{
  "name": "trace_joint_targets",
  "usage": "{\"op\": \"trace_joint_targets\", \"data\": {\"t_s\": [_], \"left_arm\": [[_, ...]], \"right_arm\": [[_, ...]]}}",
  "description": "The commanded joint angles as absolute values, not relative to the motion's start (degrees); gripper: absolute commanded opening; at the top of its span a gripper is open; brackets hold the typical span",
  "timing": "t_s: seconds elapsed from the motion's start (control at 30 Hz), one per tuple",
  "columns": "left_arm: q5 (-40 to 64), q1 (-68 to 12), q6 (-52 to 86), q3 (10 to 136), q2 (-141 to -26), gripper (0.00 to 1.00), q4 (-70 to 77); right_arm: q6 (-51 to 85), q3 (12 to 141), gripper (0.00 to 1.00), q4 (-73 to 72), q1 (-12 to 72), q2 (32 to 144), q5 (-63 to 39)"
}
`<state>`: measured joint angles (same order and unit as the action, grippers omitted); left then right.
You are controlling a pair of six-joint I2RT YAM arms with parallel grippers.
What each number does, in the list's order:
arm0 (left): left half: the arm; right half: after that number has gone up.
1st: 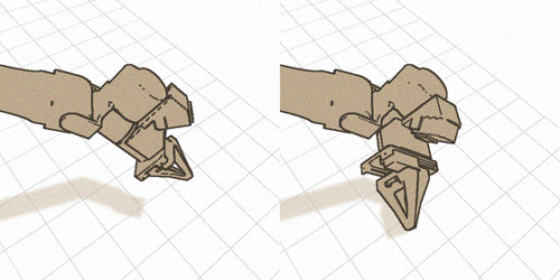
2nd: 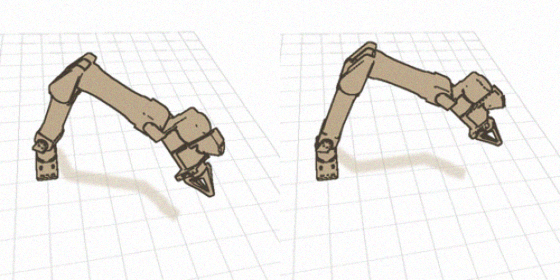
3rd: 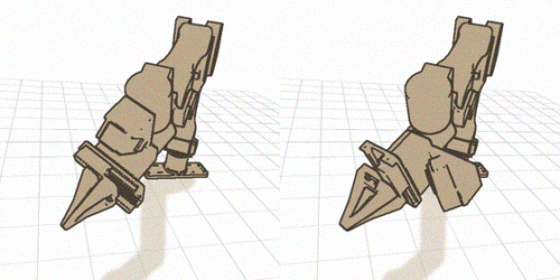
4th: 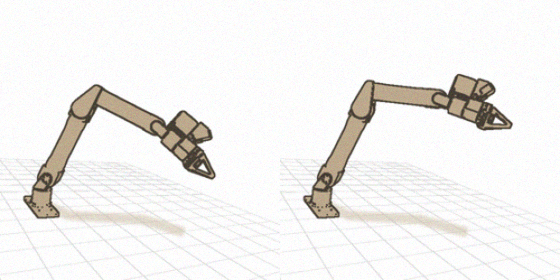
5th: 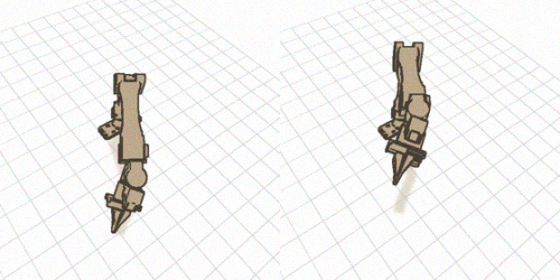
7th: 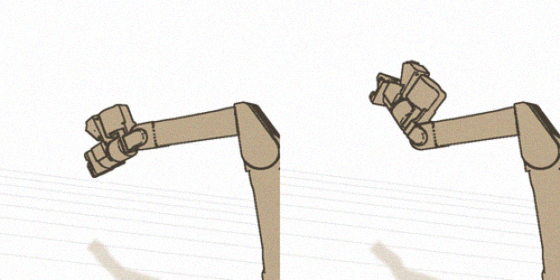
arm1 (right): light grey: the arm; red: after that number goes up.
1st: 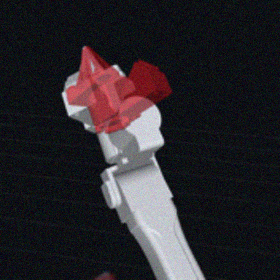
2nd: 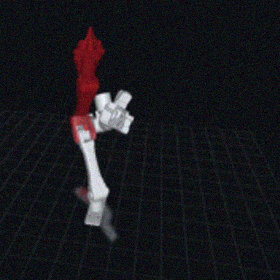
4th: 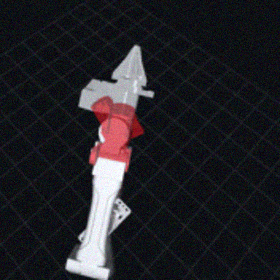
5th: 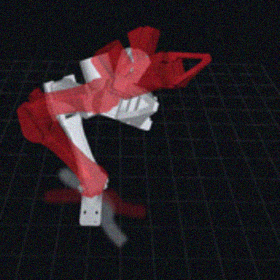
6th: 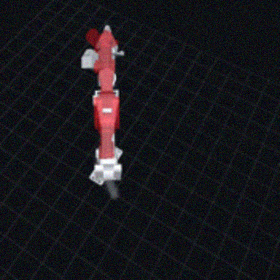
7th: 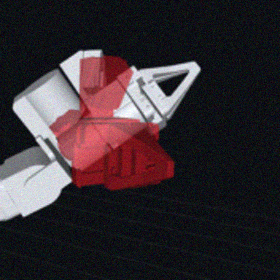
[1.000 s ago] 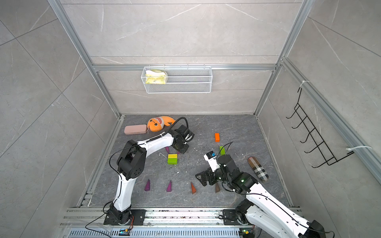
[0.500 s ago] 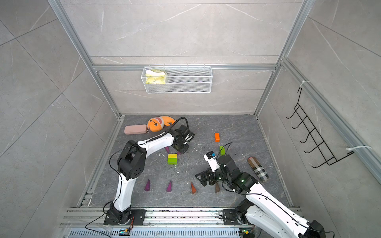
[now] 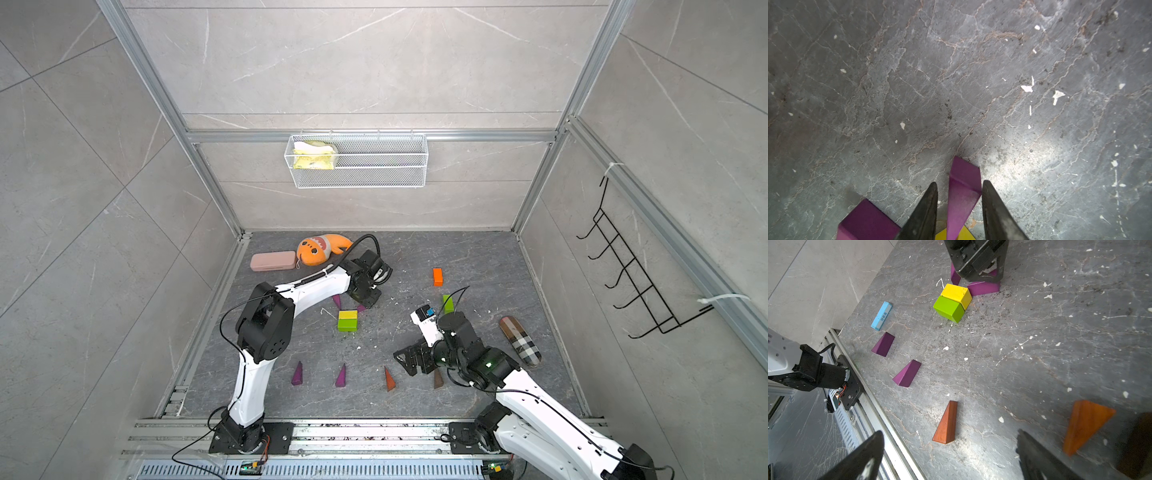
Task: Assemble a small pinwheel with building blocks
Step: Assemble the building block at the center of the board.
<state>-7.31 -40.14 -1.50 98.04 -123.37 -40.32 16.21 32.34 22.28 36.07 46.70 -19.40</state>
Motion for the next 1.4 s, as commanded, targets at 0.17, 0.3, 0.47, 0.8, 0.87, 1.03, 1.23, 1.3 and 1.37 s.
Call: {"op": "trace_joint_targets", "data": {"t_s": [0.17, 0.3, 0.47, 0.8, 0.87, 1.03, 1.23, 1.3, 1.37], "left_arm": [[-8.6, -40.3, -2.3, 99.8, -123.6, 0.38, -41.5], [-8.7, -40.3, -1.9, 99.8, -123.4, 0.38, -41.4], [-9.1, -40.3, -1.7, 99.9, -123.1, 0.38, -40.9], [-9.1, -40.3, -1.7, 99.7, -121.3, 0.39, -40.2], [-8.6, -40.2, -1.6, 99.4, -120.4, 0.40, -40.1], [-7.3, -40.3, -0.9, 98.0, -115.3, 0.40, -38.8], [-12.0, -40.2, 2.8, 94.1, -104.9, 0.40, -42.7], [-14.7, -40.1, 7.2, 89.2, -99.7, 0.40, -44.7], [-16.3, -39.8, 12.3, 82.6, -94.1, 0.40, -46.2]], "right_arm": [[14.9, 31.6, 1.00, 22.1, 35.9, 46.5, -20.0], [14.9, 31.6, 1.00, 22.1, 35.9, 46.6, -20.0], [14.9, 31.6, 1.00, 22.1, 35.9, 46.7, -20.0], [14.9, 31.6, 1.00, 22.0, 35.9, 47.1, -20.0], [15.0, 31.6, 1.00, 21.8, 35.9, 47.2, -20.0], [14.9, 31.6, 1.00, 21.7, 35.9, 47.3, -20.0], [14.9, 31.4, 1.00, 21.5, 35.9, 47.2, -19.7], [15.0, 31.2, 1.00, 21.1, 35.9, 47.1, -19.8], [14.9, 31.0, 1.00, 20.8, 35.9, 46.9, -20.1]]}}
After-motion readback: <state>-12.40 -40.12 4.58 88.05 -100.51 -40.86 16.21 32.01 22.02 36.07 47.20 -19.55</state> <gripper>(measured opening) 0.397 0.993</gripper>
